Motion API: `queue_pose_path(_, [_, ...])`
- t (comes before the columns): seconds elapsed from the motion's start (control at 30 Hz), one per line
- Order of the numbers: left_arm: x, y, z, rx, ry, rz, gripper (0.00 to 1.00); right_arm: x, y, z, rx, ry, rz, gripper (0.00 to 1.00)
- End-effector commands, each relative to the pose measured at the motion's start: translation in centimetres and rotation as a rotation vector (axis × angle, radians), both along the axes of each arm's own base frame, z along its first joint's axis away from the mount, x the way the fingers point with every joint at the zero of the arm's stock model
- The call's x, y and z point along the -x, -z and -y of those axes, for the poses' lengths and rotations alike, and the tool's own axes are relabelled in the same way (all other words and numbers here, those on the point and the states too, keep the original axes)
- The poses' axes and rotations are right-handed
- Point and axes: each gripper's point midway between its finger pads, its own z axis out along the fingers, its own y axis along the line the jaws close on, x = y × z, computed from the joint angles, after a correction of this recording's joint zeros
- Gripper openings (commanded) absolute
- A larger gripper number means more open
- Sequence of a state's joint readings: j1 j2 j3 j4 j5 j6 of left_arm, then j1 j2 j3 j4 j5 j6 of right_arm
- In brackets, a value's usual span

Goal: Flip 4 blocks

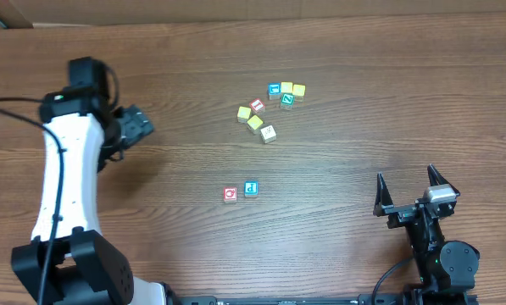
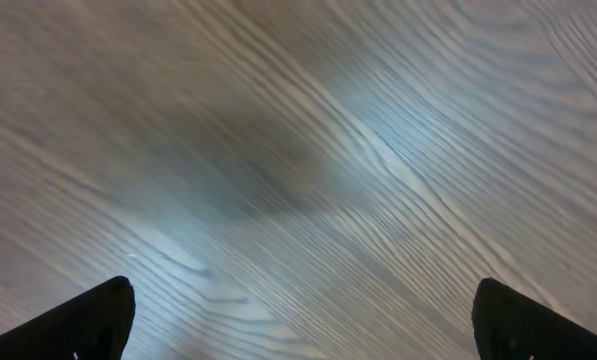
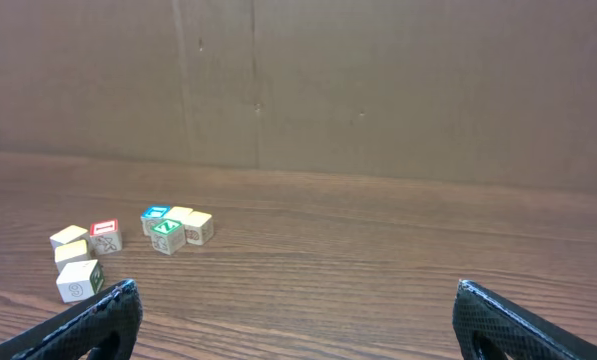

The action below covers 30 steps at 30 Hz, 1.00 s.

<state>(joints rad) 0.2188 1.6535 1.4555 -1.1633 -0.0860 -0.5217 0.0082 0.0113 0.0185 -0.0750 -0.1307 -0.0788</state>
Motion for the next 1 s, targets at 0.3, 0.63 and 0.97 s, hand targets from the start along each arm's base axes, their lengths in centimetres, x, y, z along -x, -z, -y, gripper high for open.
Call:
queue_pose_path(0.3, [0.4,-0.1,-1.8,0.004,-0.039,0.003,1.00,-0.1,0.3,0.0,-0.004,0.003,-0.004,1.00])
queue_pose_path(0.63, [0.4,-0.1,-1.8,0.004,-0.038,0.004,1.00,-0.1,0.4,0.0,-0.004,0.003,-0.004,1.00])
queue_pose_path(0.97, [0.4,-0.1,-1.8,0.004,-0.038,0.004,1.00,0.2,-1.2,-1.1,-0.010,-0.063,0.059,1.00])
